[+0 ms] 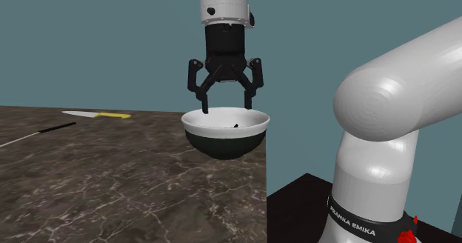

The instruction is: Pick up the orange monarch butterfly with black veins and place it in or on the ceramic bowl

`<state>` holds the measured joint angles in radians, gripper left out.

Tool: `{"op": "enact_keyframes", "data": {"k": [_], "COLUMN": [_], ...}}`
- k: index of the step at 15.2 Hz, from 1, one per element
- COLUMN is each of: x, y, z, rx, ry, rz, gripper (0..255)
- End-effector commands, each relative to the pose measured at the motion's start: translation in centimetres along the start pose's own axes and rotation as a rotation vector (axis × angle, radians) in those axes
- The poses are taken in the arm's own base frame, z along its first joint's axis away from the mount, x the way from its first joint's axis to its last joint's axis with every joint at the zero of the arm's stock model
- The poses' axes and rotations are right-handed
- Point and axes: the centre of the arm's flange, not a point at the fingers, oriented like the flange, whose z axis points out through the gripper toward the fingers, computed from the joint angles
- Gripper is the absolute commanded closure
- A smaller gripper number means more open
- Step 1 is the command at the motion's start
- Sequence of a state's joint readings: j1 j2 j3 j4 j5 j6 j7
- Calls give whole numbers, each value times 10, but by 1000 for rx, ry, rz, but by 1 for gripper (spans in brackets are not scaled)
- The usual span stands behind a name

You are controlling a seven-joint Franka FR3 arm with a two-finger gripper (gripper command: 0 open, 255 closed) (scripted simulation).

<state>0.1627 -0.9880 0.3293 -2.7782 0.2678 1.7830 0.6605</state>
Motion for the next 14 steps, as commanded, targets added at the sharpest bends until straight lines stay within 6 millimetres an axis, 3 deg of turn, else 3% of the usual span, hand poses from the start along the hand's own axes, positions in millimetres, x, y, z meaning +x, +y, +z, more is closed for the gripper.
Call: {"op": "enact_keyframes", "data": {"k": [1,2,6,14], "x": [0,0,0,0], "y": [0,0,0,0], "z": [0,0,-50,-50], "rx": [0,0,0,0], "ry": [0,0,0,0], "rz": [0,0,0,0], "gripper": [0,0,0,0]}}
